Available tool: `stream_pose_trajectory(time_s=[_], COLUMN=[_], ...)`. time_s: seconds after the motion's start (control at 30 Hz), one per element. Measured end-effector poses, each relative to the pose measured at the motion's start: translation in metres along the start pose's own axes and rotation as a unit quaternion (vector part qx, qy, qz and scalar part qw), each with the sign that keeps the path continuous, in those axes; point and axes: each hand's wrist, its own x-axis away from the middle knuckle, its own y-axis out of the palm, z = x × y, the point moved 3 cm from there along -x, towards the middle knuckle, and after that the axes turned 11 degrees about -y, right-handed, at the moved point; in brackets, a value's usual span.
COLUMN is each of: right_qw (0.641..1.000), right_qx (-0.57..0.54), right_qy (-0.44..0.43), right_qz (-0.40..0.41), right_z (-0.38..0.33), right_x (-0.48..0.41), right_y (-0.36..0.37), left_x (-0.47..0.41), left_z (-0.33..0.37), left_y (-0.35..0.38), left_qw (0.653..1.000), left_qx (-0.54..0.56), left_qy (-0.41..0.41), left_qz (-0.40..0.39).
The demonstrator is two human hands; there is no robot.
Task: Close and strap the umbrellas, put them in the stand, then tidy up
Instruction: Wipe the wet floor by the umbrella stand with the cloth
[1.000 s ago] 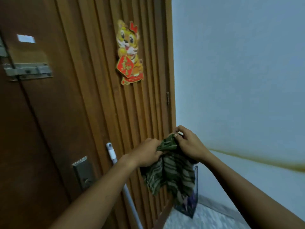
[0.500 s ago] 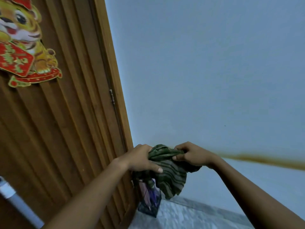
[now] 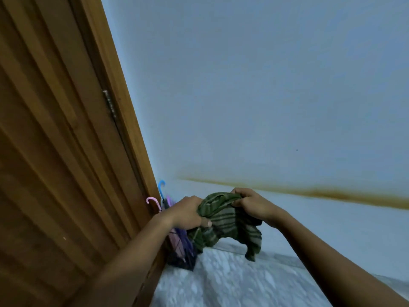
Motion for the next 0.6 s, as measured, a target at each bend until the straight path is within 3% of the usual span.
stream_pose_trajectory(time_s=[0.33,0.53,0.6], right_qw=[0.99,0.976,0.968], right_qx=[-0.026,-0.075,-0.105], right_qy=[0.124,0.199,0.223], right_qz=[0.066,0.055,0.052], right_z=[0.088,0.227,0.295], right_x=[-0.094,-0.13,-0.141], right_y=[0.03,0.087,0.116], left_x=[-0.123,-0.193,-0.215], left_z=[-0.098,-0.181,-0.219], left_y=[0.037,0.165,0.229], left_qw=[0.983,0.976,0.966], left_qx=[0.155,0.186,0.207], left_qy=[-0.047,-0.112,-0.154], left_qz=[-0.087,0.021,0.012])
